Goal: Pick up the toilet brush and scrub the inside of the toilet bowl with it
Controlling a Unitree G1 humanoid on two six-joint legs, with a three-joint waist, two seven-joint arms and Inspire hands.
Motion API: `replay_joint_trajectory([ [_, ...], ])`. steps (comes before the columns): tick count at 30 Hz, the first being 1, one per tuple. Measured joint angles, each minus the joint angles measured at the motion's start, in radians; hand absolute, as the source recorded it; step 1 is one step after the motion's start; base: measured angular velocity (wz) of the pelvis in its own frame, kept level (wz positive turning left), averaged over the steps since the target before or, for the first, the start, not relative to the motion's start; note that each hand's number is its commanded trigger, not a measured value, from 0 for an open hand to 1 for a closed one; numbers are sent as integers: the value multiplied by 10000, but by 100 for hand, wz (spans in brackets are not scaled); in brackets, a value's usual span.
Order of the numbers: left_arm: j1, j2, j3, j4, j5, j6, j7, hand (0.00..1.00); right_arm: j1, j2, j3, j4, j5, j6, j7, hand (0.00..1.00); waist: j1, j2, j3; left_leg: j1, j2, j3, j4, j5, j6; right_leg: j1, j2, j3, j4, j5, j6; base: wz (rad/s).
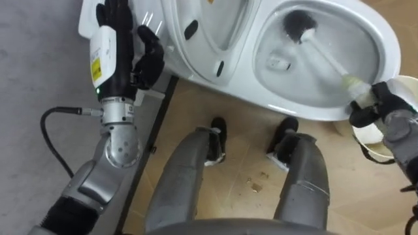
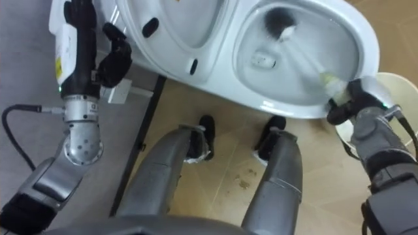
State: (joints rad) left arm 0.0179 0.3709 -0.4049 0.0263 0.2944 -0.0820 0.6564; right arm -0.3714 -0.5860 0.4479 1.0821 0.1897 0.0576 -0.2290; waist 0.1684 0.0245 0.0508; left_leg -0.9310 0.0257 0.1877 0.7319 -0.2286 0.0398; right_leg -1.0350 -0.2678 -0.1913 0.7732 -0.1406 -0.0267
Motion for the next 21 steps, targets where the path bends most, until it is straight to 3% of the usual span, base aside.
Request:
replay_joint_trajectory([
  [2, -60, 6, -16, 13, -19, -38, 2, 0, 2, 127, 0, 0, 1015, 123, 0, 100, -1, 59, -41, -32, 90, 12, 18, 3, 5, 43, 139, 23, -132, 87, 32, -8],
  [6, -264, -34, -20, 536, 141, -145, 69, 0, 182, 1060, -272, 127, 1823, 395, -43, 100, -27, 101, -62, 152, 396, -14, 86, 8, -3, 552, 414, -267, -527, 258, -85, -2],
  [9, -309, -126, 6, 1013, 200, -309, 71, 0, 421, 1613, -633, 343, 1807, 263, -34, 100, -207, 235, -116, 349, 339, -85, -123, 18, -19, 793, 390, -373, -700, 276, -83, 7],
  [10, -310, -127, -2, 1146, 229, -367, 71, 0, 424, 1762, -767, 528, 1748, 249, 31, 100, -231, 378, -117, 368, 349, -113, -179, 22, -27, 876, 405, -414, -817, 289, -71, 9],
  [12, -320, -216, -13, 1320, 228, -436, 76, 0, 418, 1833, -767, 669, 1487, 184, 34, 100, -228, 624, -131, 372, 347, -142, -276, 34, -46, 938, 406, -555, -994, 357, -63, -3],
  [17, -222, -466, 82, 1908, 338, -575, 61, 0, 359, 2094, -583, 1220, -335, -36, 118, 100, 77, 706, -118, 864, 369, -100, -557, 64, -68, 1295, 604, -495, -1370, 522, -127, -25],
  [21, -183, -511, 64, 2161, 355, -724, -12, 0, 304, 2115, -160, 1437, -1561, -166, 112, 100, 201, 779, -93, 1141, 372, -203, -826, 101, -130, 1641, 581, -813, -1646, 585, -192, -3],
])
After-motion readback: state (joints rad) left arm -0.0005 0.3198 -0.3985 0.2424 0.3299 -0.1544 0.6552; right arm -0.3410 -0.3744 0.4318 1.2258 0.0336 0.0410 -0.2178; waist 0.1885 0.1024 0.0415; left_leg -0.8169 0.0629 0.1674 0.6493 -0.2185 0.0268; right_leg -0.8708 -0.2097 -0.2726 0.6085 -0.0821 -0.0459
